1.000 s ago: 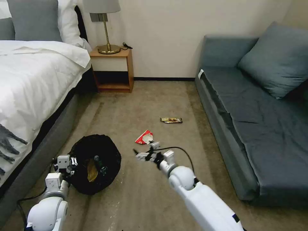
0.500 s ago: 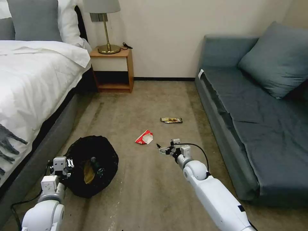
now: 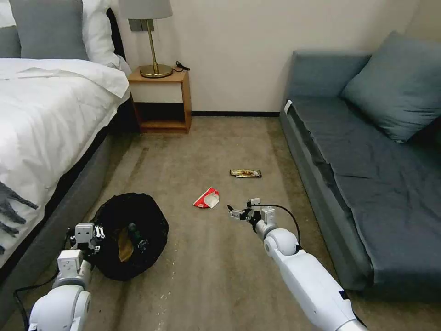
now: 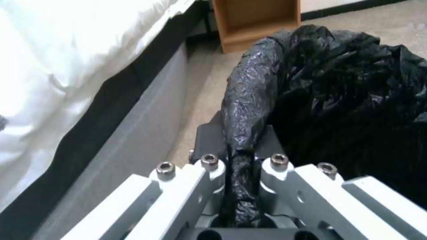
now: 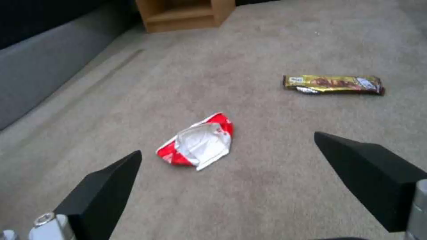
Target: Pick up the trash bin, then pick up the garbage on the floor and place it into the trash bin.
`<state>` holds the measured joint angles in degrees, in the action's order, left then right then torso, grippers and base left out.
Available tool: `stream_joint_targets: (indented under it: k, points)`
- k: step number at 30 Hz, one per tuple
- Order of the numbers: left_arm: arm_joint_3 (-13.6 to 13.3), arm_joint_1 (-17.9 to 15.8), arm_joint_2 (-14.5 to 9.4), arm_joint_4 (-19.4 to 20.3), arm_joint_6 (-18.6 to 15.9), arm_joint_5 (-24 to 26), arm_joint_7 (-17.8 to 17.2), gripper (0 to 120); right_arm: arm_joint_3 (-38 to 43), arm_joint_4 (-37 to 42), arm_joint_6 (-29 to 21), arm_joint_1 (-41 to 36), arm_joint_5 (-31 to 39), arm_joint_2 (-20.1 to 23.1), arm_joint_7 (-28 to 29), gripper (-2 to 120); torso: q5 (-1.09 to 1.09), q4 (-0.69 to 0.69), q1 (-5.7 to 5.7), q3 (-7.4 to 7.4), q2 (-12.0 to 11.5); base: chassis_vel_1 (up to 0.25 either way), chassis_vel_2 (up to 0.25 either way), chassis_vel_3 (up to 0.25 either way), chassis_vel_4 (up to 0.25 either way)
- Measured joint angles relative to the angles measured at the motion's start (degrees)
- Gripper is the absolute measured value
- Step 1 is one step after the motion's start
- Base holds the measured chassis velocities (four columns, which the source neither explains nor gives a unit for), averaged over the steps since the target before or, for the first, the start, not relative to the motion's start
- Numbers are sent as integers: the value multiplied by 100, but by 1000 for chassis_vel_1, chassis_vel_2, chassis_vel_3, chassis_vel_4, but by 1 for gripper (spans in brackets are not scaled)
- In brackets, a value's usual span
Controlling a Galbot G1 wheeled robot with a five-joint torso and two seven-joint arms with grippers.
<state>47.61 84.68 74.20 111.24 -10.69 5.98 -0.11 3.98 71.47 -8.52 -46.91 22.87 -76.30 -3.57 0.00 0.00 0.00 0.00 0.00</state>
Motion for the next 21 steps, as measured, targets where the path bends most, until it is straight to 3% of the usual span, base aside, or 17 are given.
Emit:
stream_joint_targets:
  k: [21]
  points:
    - [-197,-197,29,-222,-23,-86,-1,0,35,-196,91,37,-22,-15,-92,100,0,0,0,0,0,-34,37,39,-31]
